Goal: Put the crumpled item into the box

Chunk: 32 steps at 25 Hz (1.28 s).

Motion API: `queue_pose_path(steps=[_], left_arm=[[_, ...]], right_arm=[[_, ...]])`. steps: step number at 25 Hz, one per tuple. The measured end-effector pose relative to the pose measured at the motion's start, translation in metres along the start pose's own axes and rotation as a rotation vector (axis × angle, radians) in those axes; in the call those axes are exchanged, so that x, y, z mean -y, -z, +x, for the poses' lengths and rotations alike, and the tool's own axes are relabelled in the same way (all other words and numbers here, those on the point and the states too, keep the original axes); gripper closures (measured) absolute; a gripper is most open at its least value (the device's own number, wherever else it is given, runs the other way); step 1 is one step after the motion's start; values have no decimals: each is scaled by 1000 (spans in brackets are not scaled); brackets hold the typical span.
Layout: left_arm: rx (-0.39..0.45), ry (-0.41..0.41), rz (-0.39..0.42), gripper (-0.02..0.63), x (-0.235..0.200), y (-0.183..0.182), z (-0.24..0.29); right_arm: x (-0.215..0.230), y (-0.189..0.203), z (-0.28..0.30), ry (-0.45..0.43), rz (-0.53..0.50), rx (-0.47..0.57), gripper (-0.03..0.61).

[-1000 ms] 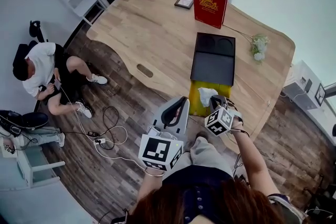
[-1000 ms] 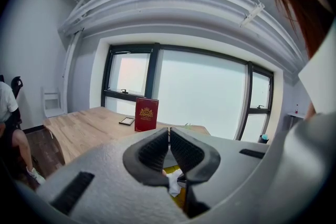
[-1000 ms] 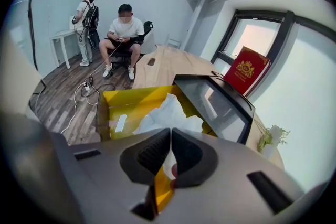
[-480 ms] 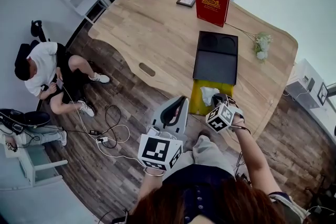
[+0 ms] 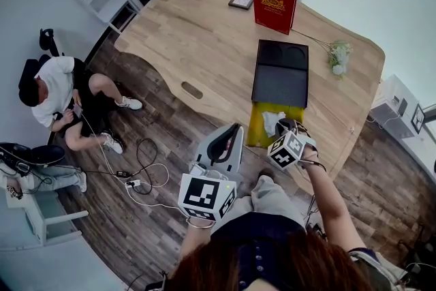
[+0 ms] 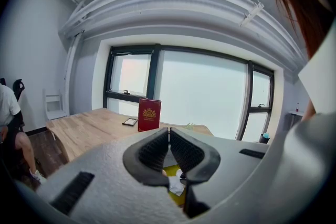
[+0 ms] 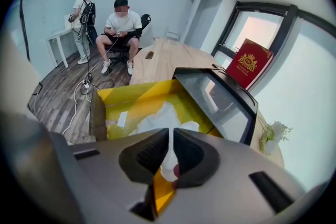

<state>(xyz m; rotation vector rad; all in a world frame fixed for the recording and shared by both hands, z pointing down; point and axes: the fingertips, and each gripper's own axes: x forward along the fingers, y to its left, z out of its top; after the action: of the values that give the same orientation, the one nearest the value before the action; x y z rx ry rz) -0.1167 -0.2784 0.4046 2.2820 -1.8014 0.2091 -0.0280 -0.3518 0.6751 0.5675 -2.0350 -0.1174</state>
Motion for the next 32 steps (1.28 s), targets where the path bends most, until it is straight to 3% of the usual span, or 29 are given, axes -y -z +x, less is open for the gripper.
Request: queue_pose_path(steps=[12,32], left_arm=[[46,38,11,581,5,-10,-22],[132,115,34,581,23,-20,-71]], right_arm=[[4,-15,-37,71,65,40,548],[1,-58,-133,239,232,234,549]])
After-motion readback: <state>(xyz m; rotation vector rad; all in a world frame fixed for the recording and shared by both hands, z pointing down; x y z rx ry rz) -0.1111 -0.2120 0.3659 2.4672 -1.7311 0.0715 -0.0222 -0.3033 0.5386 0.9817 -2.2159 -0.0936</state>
